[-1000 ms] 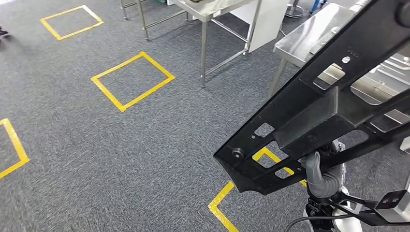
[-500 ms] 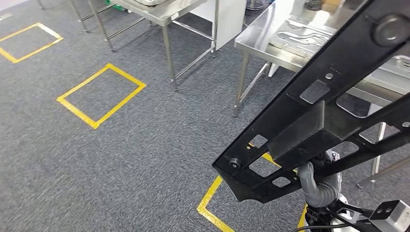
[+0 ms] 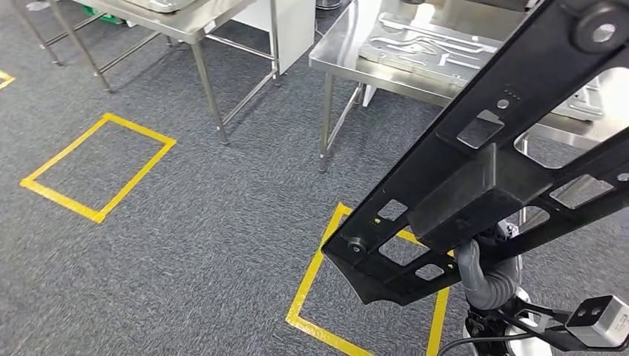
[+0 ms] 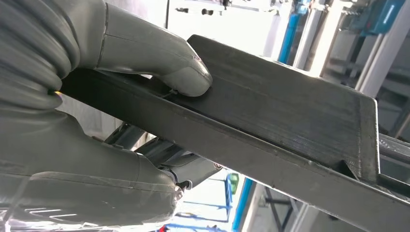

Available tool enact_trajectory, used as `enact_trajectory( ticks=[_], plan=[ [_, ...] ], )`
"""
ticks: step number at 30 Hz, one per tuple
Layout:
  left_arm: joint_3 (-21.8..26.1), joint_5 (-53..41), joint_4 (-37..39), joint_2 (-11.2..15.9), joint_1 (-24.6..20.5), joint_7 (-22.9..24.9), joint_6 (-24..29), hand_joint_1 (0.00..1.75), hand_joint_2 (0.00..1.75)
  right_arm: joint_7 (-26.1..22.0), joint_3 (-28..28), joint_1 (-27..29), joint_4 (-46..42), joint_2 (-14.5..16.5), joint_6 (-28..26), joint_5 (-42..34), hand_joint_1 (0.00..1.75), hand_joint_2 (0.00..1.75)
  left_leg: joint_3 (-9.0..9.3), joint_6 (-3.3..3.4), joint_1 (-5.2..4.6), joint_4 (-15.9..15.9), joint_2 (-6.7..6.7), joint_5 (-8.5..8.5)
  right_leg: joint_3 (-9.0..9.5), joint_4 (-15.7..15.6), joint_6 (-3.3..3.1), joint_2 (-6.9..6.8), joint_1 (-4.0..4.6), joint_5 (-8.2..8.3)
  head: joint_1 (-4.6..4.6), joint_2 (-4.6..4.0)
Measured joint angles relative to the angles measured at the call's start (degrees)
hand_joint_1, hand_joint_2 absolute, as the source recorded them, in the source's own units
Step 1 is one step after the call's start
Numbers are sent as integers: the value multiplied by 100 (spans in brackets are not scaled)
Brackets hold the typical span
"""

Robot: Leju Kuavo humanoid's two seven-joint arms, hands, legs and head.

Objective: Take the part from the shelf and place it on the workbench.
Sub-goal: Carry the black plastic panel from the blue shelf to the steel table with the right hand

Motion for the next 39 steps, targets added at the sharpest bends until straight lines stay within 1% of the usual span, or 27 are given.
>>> enact_trajectory(
  ticks=[2, 3, 5, 6, 7, 9, 11, 12, 13, 14, 16, 18, 20, 21, 23, 25, 26, 27, 28, 29, 30, 32, 33, 35, 36, 37, 39],
  plan=[
    [-1, -12, 0, -29, -2, 20, 0, 0, 175, -1, -3, -53, 10, 0, 5, -19, 175, 175, 37, -54, -28, 16, 100, -49, 320, -614, -80, -201, 47, 181, -1, 0],
    [-2, -20, 0, -37, -2, 55, -1, 0, 175, -5, -8, -63, 13, 0, 8, -24, 175, 175, 55, -84, -40, 17, 149, -69, 359, -708, -119, -233, 71, 175, -1, 0],
    [-1, -36, 0, -42, -6, 168, -7, 0, 175, -22, -29, -48, 10, 0, 14, -38, 175, 175, 90, -148, -44, 10, 232, -102, 354, -722, -185, -99, 73, 180, -2, 0],
    [-1, -43, 0, -42, -10, 233, -14, 0, 175, -39, -43, -33, 3, 0, 23, -50, 175, 175, 96, -182, -35, 41, 167, -141, 364, -742, -213, -31, 57, 188, -1, 0],
    [-1, -46, 0, -42, -10, 291, -20, 0, 175, -59, -54, -26, -3, -1, 35, -61, 175, 175, 55, -210, -25, 170, 33, -236, 377, -762, -248, 33, 37, 201, -2, 0],
    [1, -46, 0, -40, -18, 370, -37, 0, 175, -96, -61, -24, -12, -5, 66, -75, 175, 175, -212, -246, -4, 781, -289, -570, 393, -779, -297, 155, 17, 211, -2, 0],
    [2, -45, 0, -40, -50, 401, -49, 0, 175, -105, -62, -24, -11, -9, 75, -63, 175, 175, -574, -258, 1, 1527, -380, -848, 394, -770, -321, 295, 22, 206, -2, 0],
    [2, -48, 0, -40, -68, 408, -53, 0, 175, -102, -62, -21, -11, -9, 67, -48, 175, 175, -665, -257, 0, 1688, -386, -839, 400, -764, -323, 376, 25, 202, -2, 0],
    [2, -55, 0, -40, -76, 411, -57, 0, 175, -98, -62, -20, -12, -9, 51, -33, 175, 175, -656, -249, 1, 1625, -391, -714, 409, -758, -321, 464, 26, 197, -2, 0],
    [2, -66, 0, -40, -73, 414, -60, 0, 175, -93, -62, -18, -18, -9, 30, -22, 175, 175, -549, -230, 1, 1336, -428, -490, 422, -752, -314, 555, 26, 191, -2, 0],
    [2, -90, 0, -36, -33, 403, -61, 0, 175, -89, -62, -13, -39, -9, -5, -18, 175, 175, -264, -175, 11, 563, -698, -70, 425, -731, -285, 722, 29, 179, -2, 0],
    [2, -100, 0, -30, 3, 343, -58, 0, 175, -90, -63, 3, -66, -9, -18, -19, 175, 175, -114, -133, 17, 143, -935, 42, 368, -710, -225, 866, 13, 188, -1, 0],
    [2, -104, 0, -28, 4, 262, -51, 0, 175, -94, -64, 36, -93, -4, -22, -19, 175, 175, -87, -92, 15, 75, -890, 20, 313, -719, -140, 1003, -8, 219, -1, 0],
    [1, -107, 0, -33, -1, 218, -46, 0, 175, -99, -68, 54, -108, 1, -26, -20, 175, 175, -74, -60, 24, 46, -824, 37, 296, -703, -105, 977, -7, 214, -1, 0],
    [-2, -113, 0, -44, -3, 126, -38, 0, 175, -110, -74, 48, -128, 10, -32, -20, 175, 175, -38, 4, 54, -22, -657, 66, 146, -409, -54, 681, 14, 42, -1, 0],
    [-2, -114, 0, -47, 14, 53, -35, 0, 175, -114, -78, 29, -134, 14, -38, -20, 175, 175, -22, 37, 49, -42, -475, 62, -218, 311, -13, 330, 4, -302, 0, 0],
    [-2, -114, 0, -46, 23, 30, -35, 0, 175, -114, -78, 27, -133, 16, -40, -20, 175, 175, -21, 40, 44, -39, -387, 52, -404, 663, 10, 264, -14, -426, 0, 0],
    [-2, -114, 0, -45, 29, 12, -35, 0, 175, -113, -78, 31, -131, 17, -42, -20, 175, 175, -17, 37, 41, -37, -303, 42, -514, 865, 31, 232, -33, -455, 0, 0],
    [-2, -115, 0, -45, 28, 3, -36, 0, 175, -113, -78, 33, -128, 17, -42, -20, 175, 175, -9, 28, 42, -35, -222, 28, -511, 848, 47, 207, -51, -376, 0, 0],
    [-3, -116, 0, -45, 24, -2, -37, 0, 175, -113, -78, 31, -127, 17, -41, -21, 175, 175, 8, 14, 44, -30, -148, 10, -384, 603, 58, 169, -64, -209, 0, 0],
    [-4, -122, 0, -45, 18, -4, -37, 0, 175, -113, -78, 25, -127, 17, -40, -22, 175, 175, 31, -10, 44, -20, -81, -15, -166, 200, 61, 78, -72, -4, 0, 0],
    [-6, -134, 0, -43, 7, -2, -38, 0, 175, -112, -78, -5, -128, 17, -40, -27, 175, 175, 67, -77, 15, 10, 24, -80, 203, -486, 14, -123, -40, 225, -1, 0],
    [-7, -139, 0, -41, 1, 4, -40, 0, 175, -109, -78, -20, -129, 17, -40, -31, 175, 175, 84, -113, -1, 20, 71, -110, 281, -639, -27, -172, -19, 243, -1, 0],
    [-7, -140, 0, -39, -15, 36, -51, 0, 175, -90, -78, -41, -131, 17, -39, -62, 175, 175, 130, -178, -13, 10, 172, -145, 278, -666, -116, -85, 6, 215, -1, 0],
    [-7, -136, 0, -39, -26, 61, -58, 0, 175, -76, -78, -51, -133, 17, -33, -93, 175, 175, 150, -214, -2, 18, 175, -168, 282, -676, -153, -27, 0, 216, -1, 0],
    [-7, -125, 0, -40, -33, 84, -67, 0, 175, -65, -78, -71, -135, 17, -24, -134, 175, 175, 140, -244, 11, 82, 104, -227, 288, -688, -189, 29, -12, 221, -1, 0],
    [-5, -94, 0, -40, -30, 123, -78, 0, 175, -53, -78, -132, -138, 17, -7, -210, 175, 175, -82, -283, 35, 586, -176, -528, 301, -709, -260, 114, -36, 230, -1, 0]
  ],
)
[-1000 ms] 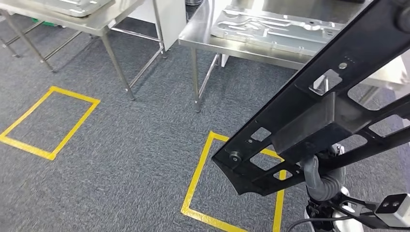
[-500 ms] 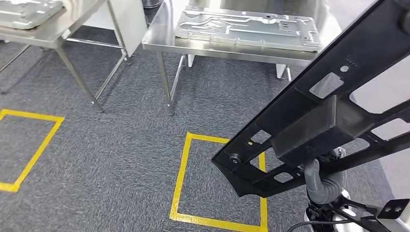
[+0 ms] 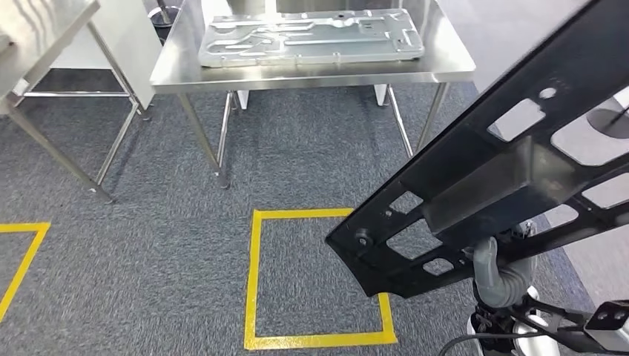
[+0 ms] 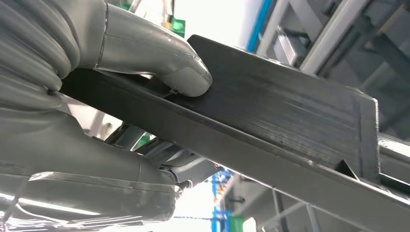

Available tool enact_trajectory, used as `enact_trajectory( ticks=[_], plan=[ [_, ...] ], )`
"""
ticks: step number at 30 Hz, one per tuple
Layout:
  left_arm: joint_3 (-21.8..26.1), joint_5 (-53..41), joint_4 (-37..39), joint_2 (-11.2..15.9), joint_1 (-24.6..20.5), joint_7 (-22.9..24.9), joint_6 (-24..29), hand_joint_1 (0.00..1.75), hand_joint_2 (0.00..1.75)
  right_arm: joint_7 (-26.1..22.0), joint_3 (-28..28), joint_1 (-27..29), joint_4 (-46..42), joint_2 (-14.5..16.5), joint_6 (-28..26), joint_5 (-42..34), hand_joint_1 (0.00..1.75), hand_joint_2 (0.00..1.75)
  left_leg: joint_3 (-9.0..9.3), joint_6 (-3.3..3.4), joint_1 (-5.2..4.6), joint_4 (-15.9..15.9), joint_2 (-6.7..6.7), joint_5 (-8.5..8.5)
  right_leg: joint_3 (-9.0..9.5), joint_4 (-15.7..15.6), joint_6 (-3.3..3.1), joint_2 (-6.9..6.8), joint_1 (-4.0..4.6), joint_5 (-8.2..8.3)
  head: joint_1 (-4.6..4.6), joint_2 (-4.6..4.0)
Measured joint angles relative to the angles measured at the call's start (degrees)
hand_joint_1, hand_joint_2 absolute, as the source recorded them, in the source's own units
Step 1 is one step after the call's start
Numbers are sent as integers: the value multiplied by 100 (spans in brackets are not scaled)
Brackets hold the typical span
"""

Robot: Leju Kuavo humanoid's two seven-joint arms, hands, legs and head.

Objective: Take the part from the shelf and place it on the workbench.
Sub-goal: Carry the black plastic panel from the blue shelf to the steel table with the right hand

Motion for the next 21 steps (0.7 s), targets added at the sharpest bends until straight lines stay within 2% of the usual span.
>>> enact_trajectory(
  ticks=[1, 2, 3, 4, 5, 7, 8, 9, 12, 14, 15, 17, 18, 19, 20, 21],
  plan=[
    [2, 22, 0, 0, 3, 10, -5, 0, 175, 1, 0, -29, 0, -2, 4, -21, 175, 175, -204, -5, 1, 417, -123, -201, 0, 0, -24, 37, 7, -5, 1, 0],
    [4, 39, 0, 0, -1, 19, -7, 0, 175, 2, 0, -48, 2, -3, 8, -29, 175, 175, -418, -7, 1, 833, -185, -363, 1, 1, -43, 71, 19, -9, 1, 0],
    [7, 55, 0, 0, -12, 24, -7, 0, 175, 3, 0, -61, 5, -5, 13, -31, 175, 175, -577, -4, 1, 1116, -210, -425, 7, 2, -51, 110, 33, -15, 1, 0],
    [8, 67, 0, 0, -22, 27, -6, 0, 175, 4, 1, -77, 12, -7, 22, -30, 175, 175, -641, 8, -1, 1186, -216, -366, 18, 3, -56, 146, 45, -21, 1, 0],
    [8, 74, 0, 0, -29, 31, -2, 0, 175, 4, 1, -102, 21, -7, 32, -29, 175, 175, -592, 31, -3, 1014, -218, -189, 36, 4, -57, 183, 58, -28, 0, 0],
    [8, 90, 0, 6, -15, 32, 15, 0, 175, 3, 3, -178, 44, -7, 54, -31, 175, 175, -292, 120, -23, 239, -251, 287, 78, 5, -44, 247, 82, -46, 0, 0],
    [9, 97, 0, 10, -7, 30, 26, 0, 175, 2, 8, -221, 58, -7, 61, -31, 175, 175, -151, 162, -35, -128, -270, 442, 84, 12, -28, 273, 93, -53, 1, 0],
    [9, 105, 0, 14, -1, 26, 38, 0, 175, 3, 17, -262, 74, -7, 66, -32, 175, 175, -69, 194, -51, -360, -288, 520, 76, 17, -2, 288, 96, -55, 1, 0],
    [10, 129, 0, 13, 1, 7, 56, 0, 175, 20, 57, -333, 119, -3, 68, -29, 175, 175, -41, 251, -59, -511, -292, 552, 40, 13, 99, 295, 76, -46, 1, 0],
    [11, 137, 0, 5, 1, -13, 56, 0, 175, 27, 72, -380, 141, 5, 61, -26, 175, 175, -15, 306, -28, -579, -278, 603, -35, 185, 156, 227, 74, -175, 1, 0],
    [13, 143, 0, 1, 1, -23, 56, 0, 175, 31, 78, -411, 153, 8, 53, -22, 175, 175, -2, 325, -12, -605, -265, 622, -153, 440, 182, 183, 69, -324, 1, 0],
    [20, 163, 0, -2, 4, -39, 56, 0, 175, 45, 89, -458, 185, 9, 25, -16, 175, 175, -3, 340, -15, -606, -238, 623, -528, 1206, 229, 132, 46, -676, 1, 0],
    [26, 173, 0, -2, 6, -47, 56, 0, 175, 53, 95, -469, 205, 9, 12, -14, 175, 175, -3, 338, -14, -601, -226, 617, -685, 1512, 250, 124, 31, -760, 1, 0],
    [31, 181, 0, -2, 8, -52, 56, 0, 175, 61, 99, -479, 225, 9, 1, -14, 175, 175, -2, 333, -12, -593, -218, 609, -759, 1639, 267, 118, 15, -745, 1, 0],
    [36, 184, 0, -3, 8, -58, 53, 0, 175, 67, 103, -493, 242, 9, -4, -14, 175, 175, 1, 321, -7, -580, -215, 595, -709, 1516, 281, 106, -2, -613, 1, 0],
    [39, 185, 0, -6, 7, -64, 50, 0, 175, 73, 108, -512, 256, 9, -6, -14, 175, 175, 9, 302, -1, -561, -214, 576, -552, 1186, 291, 87, -19, -409, 1, 0]
  ],
)
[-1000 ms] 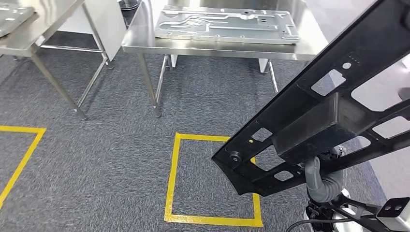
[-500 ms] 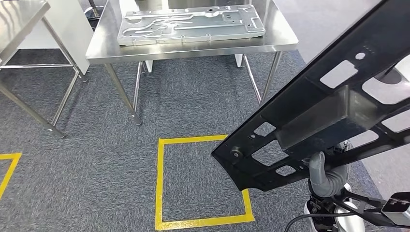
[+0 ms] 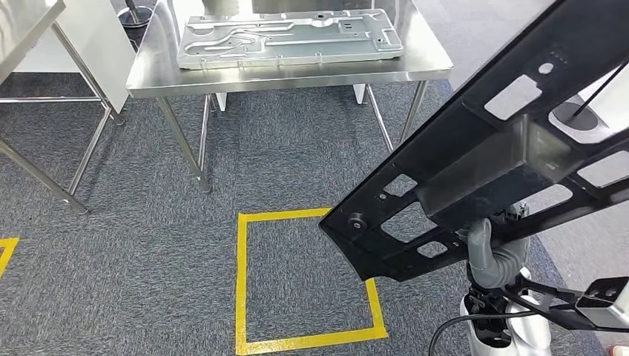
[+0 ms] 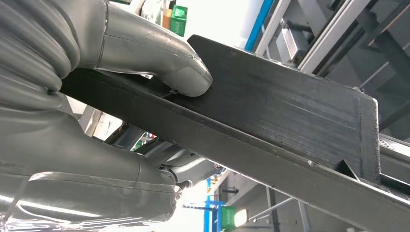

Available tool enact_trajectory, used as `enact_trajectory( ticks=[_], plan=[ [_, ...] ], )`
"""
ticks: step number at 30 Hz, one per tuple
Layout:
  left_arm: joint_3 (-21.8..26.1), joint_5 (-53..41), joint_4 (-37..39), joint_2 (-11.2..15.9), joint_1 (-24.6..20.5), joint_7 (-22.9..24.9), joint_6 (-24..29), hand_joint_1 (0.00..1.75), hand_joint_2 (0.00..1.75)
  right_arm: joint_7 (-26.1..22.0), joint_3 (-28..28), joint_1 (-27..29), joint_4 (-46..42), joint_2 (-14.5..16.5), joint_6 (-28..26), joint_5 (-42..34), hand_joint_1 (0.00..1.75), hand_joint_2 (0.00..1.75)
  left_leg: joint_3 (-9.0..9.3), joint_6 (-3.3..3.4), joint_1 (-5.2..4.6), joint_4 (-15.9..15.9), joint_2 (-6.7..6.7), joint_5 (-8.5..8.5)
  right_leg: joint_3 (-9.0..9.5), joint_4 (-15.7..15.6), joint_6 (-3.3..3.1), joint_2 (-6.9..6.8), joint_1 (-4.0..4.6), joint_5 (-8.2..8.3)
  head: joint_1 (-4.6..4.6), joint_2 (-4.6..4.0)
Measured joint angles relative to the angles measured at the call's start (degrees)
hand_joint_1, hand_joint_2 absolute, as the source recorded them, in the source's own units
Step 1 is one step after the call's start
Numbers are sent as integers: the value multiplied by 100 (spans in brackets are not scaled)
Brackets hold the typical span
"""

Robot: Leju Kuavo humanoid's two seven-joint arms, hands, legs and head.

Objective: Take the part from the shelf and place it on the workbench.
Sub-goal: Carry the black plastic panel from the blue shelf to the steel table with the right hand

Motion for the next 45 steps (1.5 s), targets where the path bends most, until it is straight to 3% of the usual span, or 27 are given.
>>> enact_trajectory(
  ticks=[2, 3, 6, 8, 11, 12, 13, 14, 15, 16, 18, 19, 23, 25, 27, 28, 29, 30, 31, 33, 34, 37, 39, 42, 43, 44, 45],
  plan=[
    [3, 1, 0, -4, -3, -7, -8, 0, 175, 12, 10, -43, 21, 1, -2, -1, 175, 175, 7, -60, -7, 52, 0, -54, 381, -777, -15, -48, -11, 301, 0, 0],
    [4, 2, 0, -5, -4, -9, -11, 0, 175, 20, 14, -58, 30, 1, -2, -2, 175, 175, 6, -92, -17, 71, 0, -76, 488, -1001, -42, -56, -3, 357, 0, 0],
    [6, 2, 0, -5, -5, -11, -15, 0, 175, 39, 19, -74, 50, 1, -5, -5, 175, 175, 14, -192, -28, 69, 11, -107, 514, -1089, -163, -26, 29, 350, 0, 0],
    [6, 2, 0, -5, -7, -14, -18, 0, 175, 42, 23, -81, 55, 1, -9, -8, 175, 175, -34, -253, -10, 221, 8, -231, 530, -1114, -242, -18, 21, 354, -1, 0],
    [8, 2, 0, -5, -9, -22, -42, 0, 175, 39, 30, -79, 55, -2, -25, -4, 175, 175, -507, -292, 0, 1256, -2, -766, 546, -1130, -317, -16, 31, 346, -1, 0],
    [10, 1, 0, -5, -16, -24, -53, 0, 175, 36, 30, -69, 55, -2, -36, 0, 175, 175, -679, -293, 1, 1604, -2, -883, 549, -1129, -326, -14, 45, 342, 0, 0],
    [11, 0, 0, -5, -22, -24, -61, 0, 175, 33, 30, -58, 55, -2, -46, 5, 175, 175, -770, -284, 0, 1777, -2, -894, 554, -1128, -332, -9, 59, 338, 0, 0],
    [11, -4, 0, -5, -27, -23, -66, 0, 175, 26, 30, -43, 55, -2, -59, 9, 175, 175, -754, -265, -2, 1722, -3, -789, 566, -1127, -337, 1, 74, 334, 0, 0],
    [12, -7, 0, -4, -23, -17, -68, 0, 175, 13, 30, -29, 55, -2, -70, 10, 175, 175, -637, -231, -8, 1453, -7, -595, 581, -1127, -340, 16, 88, 329, 0, 0],
    [13, -9, 0, -3, -13, -14, -68, 0, 175, -3, 30, -16, 54, -2, -78, 10, 175, 175, -450, -181, -21, 1034, -17, -363, 598, -1127, -340, 33, 100, 324, 0, 0],
    [14, -10, 0, 2, 0, -10, -68, 0, 175, -32, 30, 3, 53, -2, -80, 9, 175, 175, -144, -92, -52, 342, -41, -98, 605, -1122, -315, 60, 125, 318, 0, 0],
    [15, -9, 0, 3, 3, -12, -68, 0, 175, -38, 30, 11, 53, -2, -79, 10, 175, 175, -78, -67, -69, 172, -51, -64, 596, -1121, -291, 67, 124, 321, 0, 0],
    [19, 0, 0, -3, 9, -13, -66, 0, 175, -43, 37, 7, 53, 4, -77, 13, 175, 175, -31, 6, -54, 16, -43, -7, 558, -1065, -160, 63, 105, 285, 0, 0],
    [27, 0, 0, -9, 0, -13, -66, 0, 175, -44, 40, -8, 56, 6, -76, 13, 175, 175, -6, 44, -28, -48, -27, 41, 344, -601, -109, 44, 90, 4, 0, 0],
    [39, 0, 0, -10, 1, -12, -66, 0, 175, -44, 44, -12, 71, 7, -76, 13, 175, 175, -12, 60, -29, -51, -17, 45, -31, 162, -62, 35, 65, -334, 0, 0],
    [45, 0, 0, -10, 6, -11, -67, 0, 175, -43, 46, -10, 81, 7, -76, 13, 175, 175, -12, 56, -29, -45, -12, 40, -160, 410, -41, 30, 49, -388, 0, 0],
    [49, 0, 0, -11, 9, -11, -67, 0, 175, -43, 47, -9, 90, 7, -77, 13, 175, 175, -11, 48, -26, -35, -9, 31, -181, 440, -25, 22, 33, -326, 0, 0],
    [52, 0, 0, -13, 11, -11, -68, 0, 175, -42, 47, -10, 96, 7, -77, 13, 175, 175, -7, 35, -19, -20, -10, 17, -82, 233, -12, 11, 16, -164, 0, 0],
    [53, 0, 0, -17, 11, -11, -68, 0, 175, -42, 48, -12, 98, 7, -77, 13, 175, 175, 1, 14, -11, 1, -12, -4, 117, -165, -2, -7, -2, 53, 0, 0],
    [57, 1, 0, -23, 8, -11, -66, 0, 175, -44, 51, -21, 103, 8, -76, 13, 175, 175, 1, -47, -20, 52, -17, -58, 474, -883, -26, -28, -5, 304, 0, 0],
    [61, 1, 0, -25, 7, -11, -65, 0, 175, -44, 55, -23, 105, 8, -76, 13, 175, 175, -1, -82, -30, 69, -18, -78, 554, -1058, -56, -28, 5, 335, 0, 0],
    [75, 0, 0, -28, 4, -13, -63, 0, 175, -46, 62, -21, 109, 9, -77, 14, 175, 175, 4, -179, -35, 71, -10, -112, 560, -1105, -174, 0, 23, 309, 0, 0],
    [79, -1, 0, -30, 0, -17, -63, 0, 175, -54, 70, -23, 109, 8, -81, 17, 175, 175, -69, -232, -19, 278, -12, -257, 593, -1130, -245, 2, 7, 304, -1, 0],
    [86, -1, 0, -33, -7, -30, -67, 0, 175, -70, 93, -5, 109, 6, -91, 42, 175, 175, -609, -278, -3, 1393, -16, -763, 628, -1139, -308, -4, 21, 279, -2, 0],
    [89, -2, 0, -33, -16, -33, -68, 0, 175, -76, 101, 7, 109, 7, -93, 60, 175, 175, -787, -280, -2, 1715, -15, -847, 638, -1138, -318, -4, 32, 269, -2, 0],
    [92, -4, 0, -33, -25, -33, -68, 0, 175, -85, 108, 19, 109, 7, -97, 77, 175, 175, -872, -271, -3, 1835, -16, -812, 655, -1137, -324, 1, 43, 256, -2, 0],
    [92, -9, 0, -32, -31, -26, -68, 0, 175, -97, 113, 27, 109, 7, -99, 91, 175, 175, -836, -250, -5, 1707, -17, -655, 681, -1137, -326, 11, 54, 240, -2, 0]
  ],
)
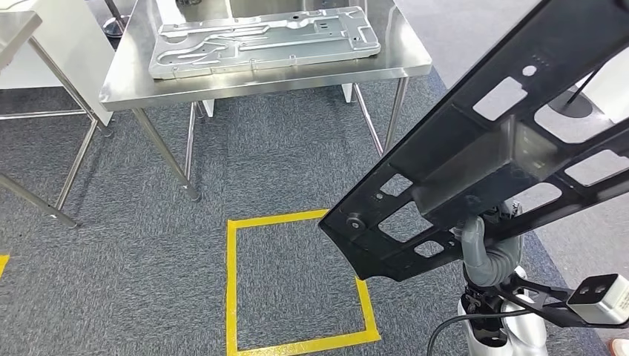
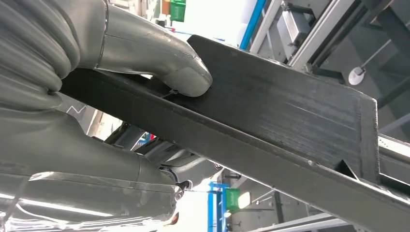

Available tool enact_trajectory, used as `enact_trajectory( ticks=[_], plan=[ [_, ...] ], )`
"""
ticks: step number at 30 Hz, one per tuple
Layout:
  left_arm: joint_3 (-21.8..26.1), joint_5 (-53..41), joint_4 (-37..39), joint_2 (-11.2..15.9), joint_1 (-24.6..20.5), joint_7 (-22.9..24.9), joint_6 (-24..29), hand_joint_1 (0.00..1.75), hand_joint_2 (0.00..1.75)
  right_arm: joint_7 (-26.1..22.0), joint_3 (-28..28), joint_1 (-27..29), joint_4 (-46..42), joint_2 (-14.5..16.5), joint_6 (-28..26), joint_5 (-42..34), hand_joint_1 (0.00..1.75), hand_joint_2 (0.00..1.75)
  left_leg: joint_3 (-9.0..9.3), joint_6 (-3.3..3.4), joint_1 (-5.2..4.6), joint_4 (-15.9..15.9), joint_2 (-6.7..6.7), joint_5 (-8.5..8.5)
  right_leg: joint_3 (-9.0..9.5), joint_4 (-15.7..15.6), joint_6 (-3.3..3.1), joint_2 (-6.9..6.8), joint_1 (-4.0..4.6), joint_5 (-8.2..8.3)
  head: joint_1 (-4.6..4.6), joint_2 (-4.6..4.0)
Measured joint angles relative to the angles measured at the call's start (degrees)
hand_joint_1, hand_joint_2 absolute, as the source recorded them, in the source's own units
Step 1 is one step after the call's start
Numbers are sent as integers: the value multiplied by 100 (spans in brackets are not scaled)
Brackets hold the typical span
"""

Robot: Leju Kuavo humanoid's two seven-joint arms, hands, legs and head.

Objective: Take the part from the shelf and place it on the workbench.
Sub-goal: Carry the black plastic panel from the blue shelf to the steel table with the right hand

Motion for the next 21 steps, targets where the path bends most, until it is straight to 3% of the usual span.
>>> enact_trajectory(
  ticks=[2, 3, 5, 9, 11, 13, 14, 15, 16, 18, 19, 21],
  plan=[
    [1, -9, 0, 3, 14, 17, 2, 0, 175, -25, 9, 6, 0, 0, -7, 14, 175, 175, 321, 86, -22, -768, -9, 469, 67, -2, 9, 26, 17, -40, 0, 0],
    [1, -10, 0, 7, 22, 22, 2, 0, 175, -34, 12, 4, 0, -1, -9, 14, 175, 175, 485, 133, -40, -1151, -13, 625, 87, 1, 24, 38, 28, -58, 0, 0],
    [1, -11, 0, 14, 29, 26, 2, 0, 175, -39, 15, 2, 1, -1, -13, 16, 175, 175, 629, 192, -74, -1517, -16, 694, 81, -2, 78, 47, 33, -72, 1, 0],
    [3, -11, 0, 11, 34, 33, 6, 0, 175, -36, 33, -14, 0, 2, -18, 19, 175, 175, 692, 265, -57, -1654, -26, 709, 68, 35, 209, 33, 23, -125, 2, 0],
    [3, -10, 0, 6, 30, 33, 8, 0, 175, -35, 39, -35, 2, 2, -20, 17, 175, 175, 758, 301, -33, -1730, -20, 729, -172, 520, 253, 20, 13, -368, 2, 0],
    [3, -7, 0, 5, 28, 32, 10, 0, 175, -34, 44, -47, 15, 3, -20, 16, 175, 175, 780, 324, -41, -1734, -14, 707, -623, 1291, 281, 11, 2, -640, 2, 0],
    [4, -4, 0, 5, 31, 32, 13, 0, 175, -34, 47, -46, 24, 4, -19, 16, 175, 175, 792, 327, -44, -1727, -13, 687, -793, 1534, 288, 5, -4, -661, 2, 0],
    [4, -1, 0, 5, 34, 32, 15, 0, 175, -34, 49, -46, 33, 4, -19, 14, 175, 175, 810, 326, -45, -1720, -15, 664, -869, 1584, 291, 0, -8, -578, 2, 0],
    [5, 2, 0, 4, 36, 32, 17, 0, 175, -34, 50, -48, 40, 4, -17, 11, 175, 175, 840, 319, -45, -1713, -19, 635, -823, 1396, 288, -6, -12, -387, 2, 0],
    [5, 4, 0, 3, 38, 32, 18, 0, 175, -35, 55, -67, 48, 4, -14, 1, 175, 175, 912, 281, -53, -1698, -28, 562, -505, 640, 268, -26, -11, 52, 2, 0],
    [5, 5, 0, 2, 36, 33, 18, 0, 175, -36, 60, -84, 52, 4, -12, -3, 175, 175, 934, 252, -65, -1683, -32, 522, -359, 310, 243, -32, -3, 179, 2, 0],
    [5, 6, 0, 3, 31, 33, 19, 0, 175, -39, 69, -110, 63, 4, -14, -13, 175, 175, 948, 192, -86, -1674, -30, 465, -244, 58, 177, -34, 17, 189, 2, 0]
  ],
)
